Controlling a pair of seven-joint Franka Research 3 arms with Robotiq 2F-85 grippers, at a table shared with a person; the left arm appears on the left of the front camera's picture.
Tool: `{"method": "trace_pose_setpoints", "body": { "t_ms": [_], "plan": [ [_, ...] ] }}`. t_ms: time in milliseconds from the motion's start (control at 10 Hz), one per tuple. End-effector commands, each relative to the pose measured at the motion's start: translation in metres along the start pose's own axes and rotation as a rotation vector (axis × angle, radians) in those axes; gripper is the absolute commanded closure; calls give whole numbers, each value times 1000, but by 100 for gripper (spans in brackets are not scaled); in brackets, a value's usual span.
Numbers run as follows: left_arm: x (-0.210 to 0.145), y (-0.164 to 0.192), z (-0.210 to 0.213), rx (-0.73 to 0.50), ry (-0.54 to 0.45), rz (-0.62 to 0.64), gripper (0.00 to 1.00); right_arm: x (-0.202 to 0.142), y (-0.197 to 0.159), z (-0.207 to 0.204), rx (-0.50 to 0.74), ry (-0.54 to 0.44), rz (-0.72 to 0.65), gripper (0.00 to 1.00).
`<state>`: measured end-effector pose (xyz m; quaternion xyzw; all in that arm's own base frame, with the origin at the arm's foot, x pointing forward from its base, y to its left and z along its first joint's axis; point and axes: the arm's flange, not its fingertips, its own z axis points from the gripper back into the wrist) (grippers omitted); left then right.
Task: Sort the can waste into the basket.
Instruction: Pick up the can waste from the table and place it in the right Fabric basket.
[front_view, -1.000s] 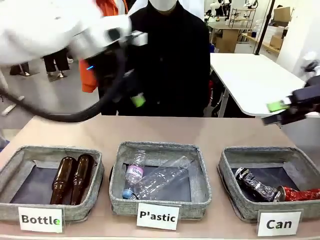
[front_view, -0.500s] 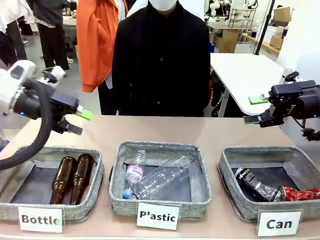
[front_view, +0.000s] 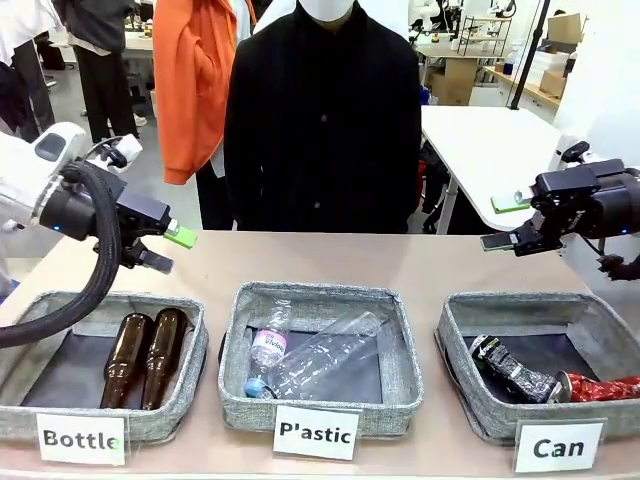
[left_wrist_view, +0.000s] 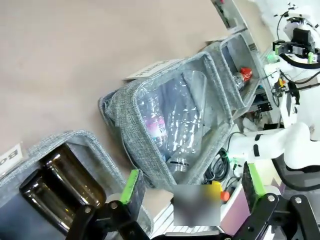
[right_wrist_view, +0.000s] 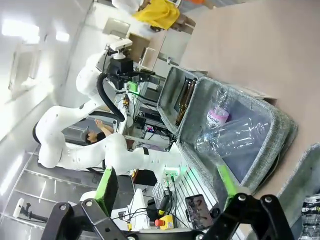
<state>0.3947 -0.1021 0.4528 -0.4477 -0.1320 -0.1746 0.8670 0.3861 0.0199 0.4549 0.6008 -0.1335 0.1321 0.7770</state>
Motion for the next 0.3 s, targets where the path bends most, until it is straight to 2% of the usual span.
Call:
{"method": "trace_pose_setpoints", "body": {
  "t_ms": [0, 200],
  "plan": [
    [0, 1, 8, 15, -1, 12, 0, -1, 1, 2, -2, 7, 26, 0],
    [0, 1, 8, 15, -1, 12, 0, -1, 1, 2, -2, 7, 26, 0]
  ]
}}
